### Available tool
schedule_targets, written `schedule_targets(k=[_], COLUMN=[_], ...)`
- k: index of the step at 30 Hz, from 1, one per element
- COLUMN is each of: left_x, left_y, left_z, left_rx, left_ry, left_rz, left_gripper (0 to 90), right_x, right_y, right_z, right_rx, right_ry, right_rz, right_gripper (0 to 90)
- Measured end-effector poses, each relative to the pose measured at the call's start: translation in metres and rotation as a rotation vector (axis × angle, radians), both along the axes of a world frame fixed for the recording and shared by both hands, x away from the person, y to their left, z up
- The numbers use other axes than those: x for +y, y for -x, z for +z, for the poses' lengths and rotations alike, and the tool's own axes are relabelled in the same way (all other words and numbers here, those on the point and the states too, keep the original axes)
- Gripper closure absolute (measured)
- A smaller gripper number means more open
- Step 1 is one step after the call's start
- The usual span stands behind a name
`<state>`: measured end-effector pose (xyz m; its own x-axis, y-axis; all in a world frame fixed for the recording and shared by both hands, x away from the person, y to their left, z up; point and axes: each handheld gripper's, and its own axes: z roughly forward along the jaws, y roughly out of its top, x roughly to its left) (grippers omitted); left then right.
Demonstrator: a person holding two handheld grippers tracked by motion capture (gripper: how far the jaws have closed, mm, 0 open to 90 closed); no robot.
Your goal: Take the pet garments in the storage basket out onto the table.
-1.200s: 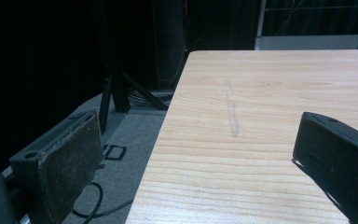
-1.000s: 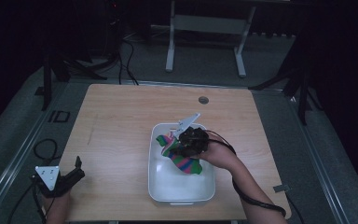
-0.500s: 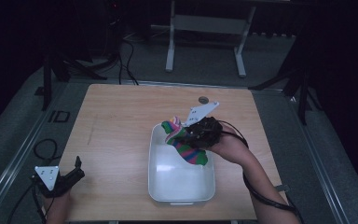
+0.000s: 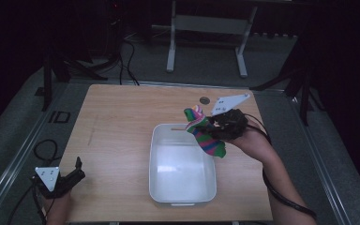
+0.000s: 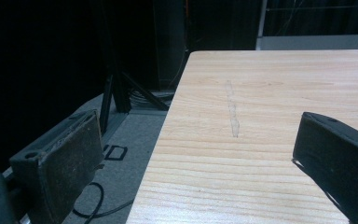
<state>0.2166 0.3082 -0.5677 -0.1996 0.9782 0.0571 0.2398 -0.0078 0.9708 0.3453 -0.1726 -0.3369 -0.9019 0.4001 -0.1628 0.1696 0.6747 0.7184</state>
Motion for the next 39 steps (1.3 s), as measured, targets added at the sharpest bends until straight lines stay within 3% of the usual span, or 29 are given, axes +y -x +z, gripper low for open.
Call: schedule_targets(k=[16,23,29,32,33,35,36,38,39], left_x=[0.000,-0.001,-0.002,-0.002,-0.002,-0.002,-0.002,-0.002,-0.001], left_y=[0.000,0.000,0.000,0.000,0.000,0.000,0.000,0.000,0.000], left_z=[0.000,0.000,0.000,0.000,0.000,0.000,0.000,0.000,0.000], left_rx=[-0.002,-0.002,-0.001,-0.001,0.000,0.000,0.000,0.002,0.002], left_ry=[0.003,-0.002,-0.010,-0.009,-0.011,-0.009,-0.008,-0.009,-0.009], left_rz=[-0.008,-0.004,-0.002,-0.002,-0.003,-0.002,-0.003,-0.002,-0.004], left_gripper=[2.0,2.0,2.0,2.0,2.0,2.0,2.0,2.0,2.0], right_x=[-0.083,-0.108,-0.115,-0.117,-0.117,-0.117,-0.117,-0.116,-0.115], right_y=[-0.008,-0.010,-0.019,-0.028,-0.028,-0.036,-0.036,-0.042,-0.046], right_z=[-0.005,-0.009,-0.035,-0.062,-0.062,-0.084,-0.084,-0.098,-0.111], right_rx=[0.013,0.007,0.025,0.051,0.051,0.075,0.075,0.093,0.117], right_ry=[-0.019,-0.026,-0.006,-0.010,-0.010,-0.018,-0.018,-0.006,-0.004], right_rz=[-0.187,-0.244,-0.293,-0.330,-0.330,-0.348,-0.348,-0.357,-0.366], right_gripper=[66.1,66.0,65.9,65.9,65.9,66.0,66.0,65.9,66.0])
